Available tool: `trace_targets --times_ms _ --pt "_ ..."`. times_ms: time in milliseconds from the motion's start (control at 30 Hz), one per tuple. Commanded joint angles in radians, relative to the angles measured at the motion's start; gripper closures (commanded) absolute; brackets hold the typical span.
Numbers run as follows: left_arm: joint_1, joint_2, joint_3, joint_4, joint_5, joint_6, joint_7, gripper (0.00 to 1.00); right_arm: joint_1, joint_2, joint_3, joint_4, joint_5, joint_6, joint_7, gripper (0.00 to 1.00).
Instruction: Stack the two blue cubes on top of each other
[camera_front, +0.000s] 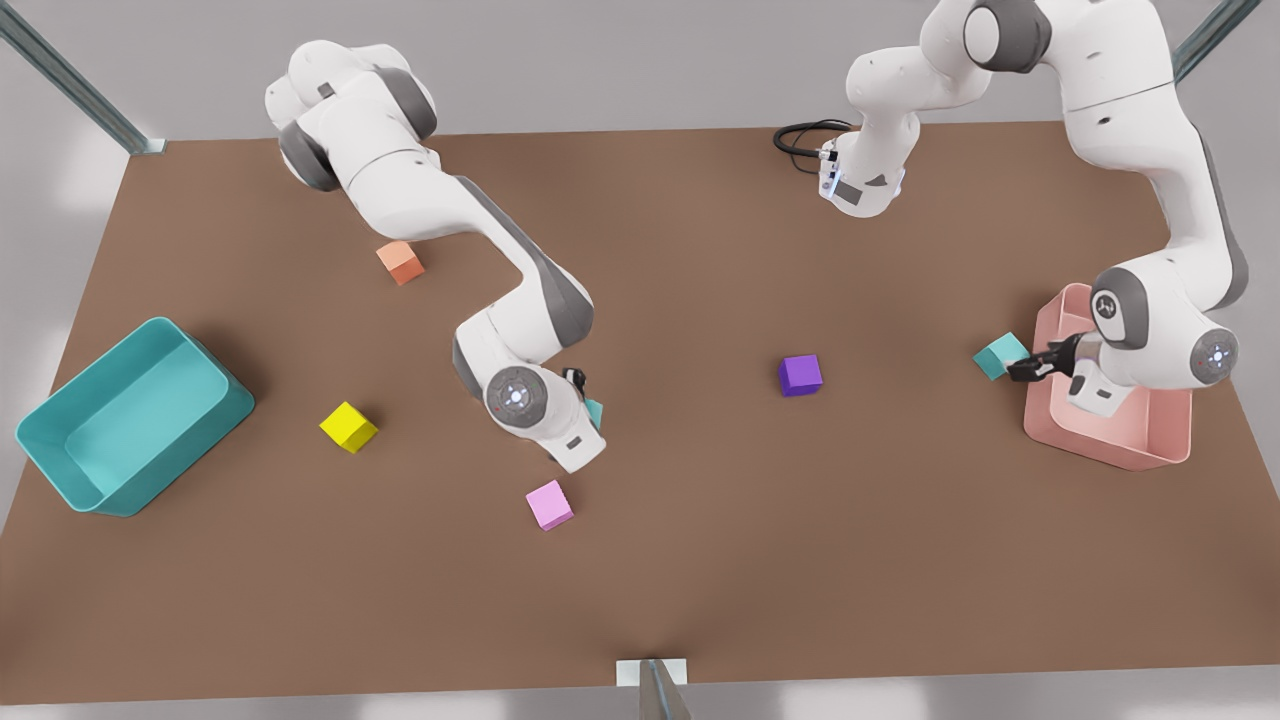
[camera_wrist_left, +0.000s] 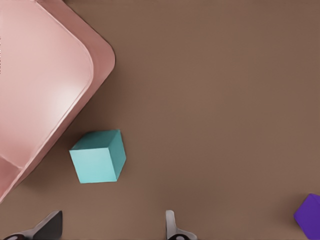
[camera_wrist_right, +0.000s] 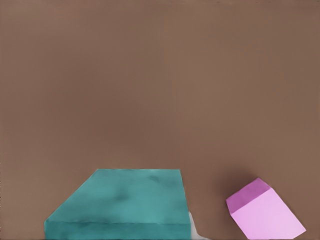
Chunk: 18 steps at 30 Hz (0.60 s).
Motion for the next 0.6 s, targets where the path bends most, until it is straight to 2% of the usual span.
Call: trace_targets --times_ms 0,133,233,433,467,500,567 --pt "0.005 -0.001 0.023 -0.035 -0.036 0.286 -0.222 0.00 0.047 0.044 0.001 0.054 0.007 0.032 1.045 0.58" --pt "0.036 -0.061 0.024 -0.139 -0.031 0.288 -0.084 0.00 0.090 0.111 -0.001 0.054 0.002 0.177 1.109 0.58" --pt "0.045 -0.059 0.047 -0.224 -0.028 0.386 0.040 0.00 0.110 0.159 -0.009 0.056 -0.009 0.259 1.105 0.58" --pt "0.054 -0.076 0.066 -0.313 0.019 0.355 0.345 0.00 0.160 0.230 -0.007 0.083 -0.009 0.377 1.140 0.58" --pt "0.053 -0.074 0.075 -0.328 0.019 0.386 0.358 0.00 0.168 0.234 -0.007 0.082 -0.009 0.395 1.143 0.34" --pt "0.053 -0.074 0.075 -0.342 0.013 0.391 0.353 0.00 0.171 0.240 -0.009 0.083 -0.009 0.400 1.161 0.00" --pt "0.046 -0.074 0.075 -0.353 0.006 0.403 0.272 0.00 0.171 0.240 -0.007 0.083 -0.009 0.405 1.161 0.00"
